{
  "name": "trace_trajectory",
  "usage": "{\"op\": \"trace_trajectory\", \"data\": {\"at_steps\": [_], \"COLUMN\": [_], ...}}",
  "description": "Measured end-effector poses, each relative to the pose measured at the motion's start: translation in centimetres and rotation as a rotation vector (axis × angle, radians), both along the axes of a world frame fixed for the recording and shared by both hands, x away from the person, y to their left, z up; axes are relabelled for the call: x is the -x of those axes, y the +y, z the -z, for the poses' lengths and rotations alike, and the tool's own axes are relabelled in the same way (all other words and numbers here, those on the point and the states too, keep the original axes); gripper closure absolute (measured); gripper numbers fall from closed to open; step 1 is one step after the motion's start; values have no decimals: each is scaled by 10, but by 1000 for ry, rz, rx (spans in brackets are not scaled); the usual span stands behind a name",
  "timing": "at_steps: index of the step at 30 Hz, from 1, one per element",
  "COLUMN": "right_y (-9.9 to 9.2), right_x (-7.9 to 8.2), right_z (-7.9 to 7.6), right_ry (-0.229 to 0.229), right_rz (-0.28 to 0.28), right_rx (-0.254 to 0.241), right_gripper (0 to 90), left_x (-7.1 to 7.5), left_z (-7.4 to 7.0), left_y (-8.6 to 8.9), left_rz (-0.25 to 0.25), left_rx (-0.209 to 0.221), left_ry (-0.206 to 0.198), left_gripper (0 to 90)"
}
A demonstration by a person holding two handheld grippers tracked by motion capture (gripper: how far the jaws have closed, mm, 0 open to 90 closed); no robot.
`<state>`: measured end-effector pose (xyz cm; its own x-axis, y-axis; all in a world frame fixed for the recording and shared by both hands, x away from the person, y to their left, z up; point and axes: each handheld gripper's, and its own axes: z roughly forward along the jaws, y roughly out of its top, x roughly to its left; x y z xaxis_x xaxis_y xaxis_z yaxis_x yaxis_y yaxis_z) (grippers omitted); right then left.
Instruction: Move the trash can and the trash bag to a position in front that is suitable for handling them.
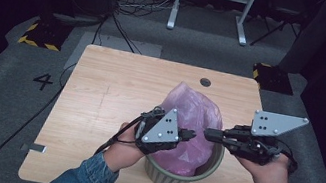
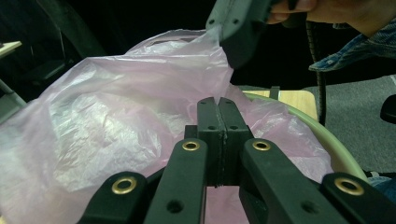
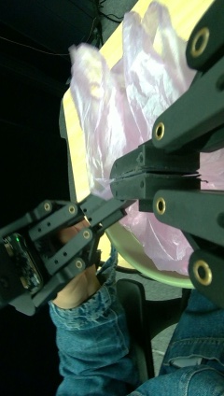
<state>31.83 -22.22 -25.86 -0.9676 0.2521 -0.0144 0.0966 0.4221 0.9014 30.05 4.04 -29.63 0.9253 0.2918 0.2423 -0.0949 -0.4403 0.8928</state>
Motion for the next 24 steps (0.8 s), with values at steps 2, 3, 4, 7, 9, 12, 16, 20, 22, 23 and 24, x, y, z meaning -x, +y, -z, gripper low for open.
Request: {"op": "trace_trajectory", "data": {"at_steps": [2,3,4,7,9,12,16,20,22,23,24], "right_y": [-1,-2,-2,-3,-5,-8,-15,-29,-33,-36,-38], "right_x": [0,0,0,-1,-2,-3,-6,-13,-17,-18,-20], "right_z": [-1,-1,0,0,0,0,-2,-1,0,2,2], "right_ry": [2,3,0,2,4,4,-10,-3,-1,3,5], "right_rz": [3,5,10,22,31,44,92,148,167,177,185], "right_rx": [0,0,1,4,-1,-12,-20,-23,-26,-30,-34], "right_gripper": [900,900,900,900,900,900,900,900,900,900,900], "left_x": [1,2,2,2,1,0,-2,-3,-4,-4,-4], "left_z": [0,0,1,2,2,3,5,8,10,10,11], "left_y": [-1,-1,-1,-1,0,2,12,27,34,38,42], "left_rz": [1,0,1,0,-2,-10,-29,-45,-53,-60,-64], "left_rx": [-2,-4,-6,-9,-11,-10,0,18,29,37,42], "left_ry": [-5,-7,-8,-8,-8,-6,7,22,28,32,34], "left_gripper": [898,898,898,898,899,899,898,898,898,898,898]}}
